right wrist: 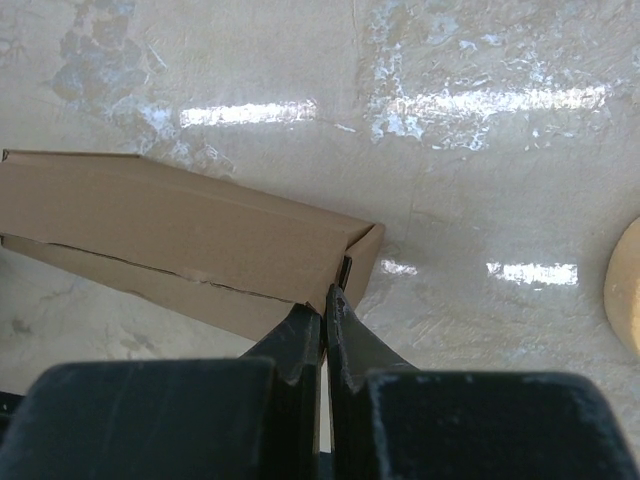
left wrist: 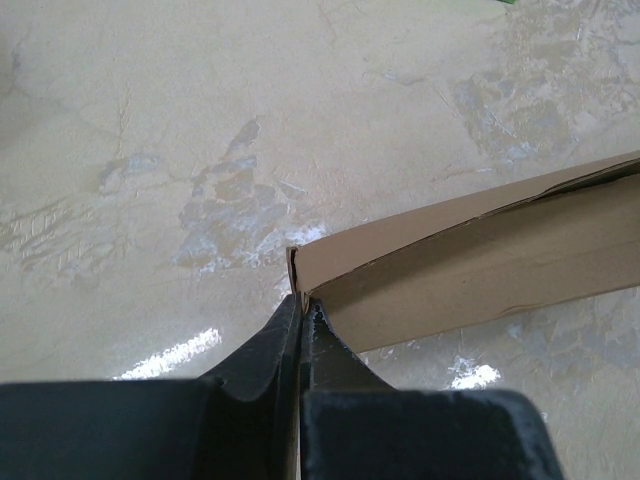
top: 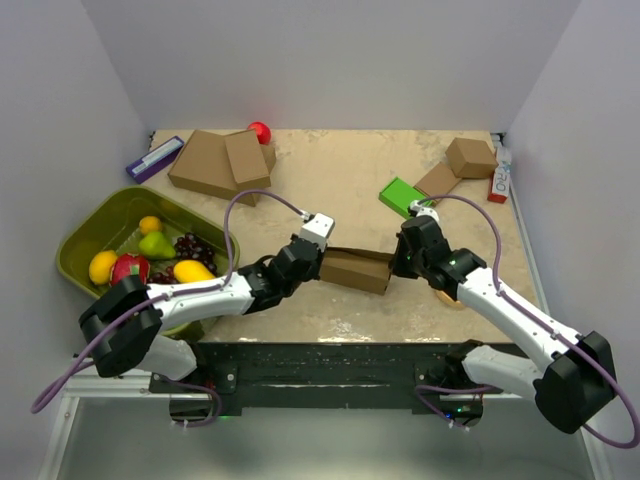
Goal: Fold the paper box
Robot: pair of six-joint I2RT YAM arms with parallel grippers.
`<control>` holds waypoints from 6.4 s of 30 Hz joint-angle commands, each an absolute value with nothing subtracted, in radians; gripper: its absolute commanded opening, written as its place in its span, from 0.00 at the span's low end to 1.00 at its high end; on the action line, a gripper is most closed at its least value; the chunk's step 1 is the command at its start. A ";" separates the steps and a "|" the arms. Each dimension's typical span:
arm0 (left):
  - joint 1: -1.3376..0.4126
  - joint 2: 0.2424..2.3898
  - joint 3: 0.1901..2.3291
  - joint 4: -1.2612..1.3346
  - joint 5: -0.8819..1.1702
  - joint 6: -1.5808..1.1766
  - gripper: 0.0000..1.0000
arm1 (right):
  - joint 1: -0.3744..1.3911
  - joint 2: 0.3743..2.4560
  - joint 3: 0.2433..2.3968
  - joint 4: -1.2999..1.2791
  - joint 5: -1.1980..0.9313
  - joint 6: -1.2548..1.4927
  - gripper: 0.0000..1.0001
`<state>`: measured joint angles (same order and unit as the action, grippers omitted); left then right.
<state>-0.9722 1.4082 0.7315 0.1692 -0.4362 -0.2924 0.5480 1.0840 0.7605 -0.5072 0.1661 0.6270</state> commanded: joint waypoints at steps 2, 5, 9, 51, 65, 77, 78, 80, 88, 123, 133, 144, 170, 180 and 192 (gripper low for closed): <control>-0.982 1.450 0.741 0.035 -0.394 -0.299 0.00 | 0.549 1.083 0.758 -0.526 0.207 0.603 0.00; -0.983 1.451 0.745 0.031 -0.390 -0.302 0.00 | 0.548 1.098 0.746 -0.531 0.206 0.598 0.00; -0.983 1.448 0.749 0.028 -0.385 -0.308 0.00 | 0.549 1.095 0.723 -0.523 0.207 0.601 0.00; -0.983 1.445 0.758 0.011 -0.377 -0.311 0.00 | 0.604 1.002 0.818 -0.529 0.335 0.756 0.65; -0.983 1.450 0.769 0.003 -0.370 -0.311 0.00 | 0.772 0.979 0.673 -0.499 0.379 0.931 0.43; -0.983 1.407 0.759 0.028 -0.336 -0.272 0.02 | 0.793 0.939 0.683 -0.574 0.451 0.948 0.56; -0.982 1.388 0.758 0.031 -0.327 -0.258 0.04 | 0.793 0.943 0.695 -0.583 0.453 0.927 0.61; -0.982 1.371 0.758 0.037 -0.318 -0.252 0.12 | 0.793 0.945 0.727 -0.610 0.460 0.911 0.65; -0.982 1.295 0.785 0.017 -0.313 -0.247 0.40 | 0.793 0.945 0.750 -0.606 0.457 0.882 0.77; -0.723 1.373 0.802 0.133 0.113 -0.498 0.72 | 0.831 0.913 0.723 -0.569 0.445 0.879 0.71; -0.723 1.373 0.663 0.195 0.098 -0.517 0.67 | 0.834 0.911 0.718 -0.571 0.449 0.882 0.71; -0.723 1.371 0.546 0.273 0.095 -0.509 0.59 | 0.844 0.870 0.721 -0.613 0.400 0.868 0.62; -0.723 1.381 0.557 0.278 0.121 -0.499 0.47 | 0.851 0.759 0.686 -0.678 0.259 0.966 0.46; -0.723 1.370 0.555 0.272 0.126 -0.494 0.46 | 0.851 0.787 0.641 -0.657 0.270 0.994 0.45; -0.723 1.361 0.545 0.268 0.123 -0.492 0.44 | 0.851 0.747 0.488 -0.614 0.239 1.051 0.38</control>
<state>-0.7269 1.3628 0.5755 0.3508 0.1459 -0.5312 0.8509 0.7578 0.5289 -0.5728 0.2249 1.0279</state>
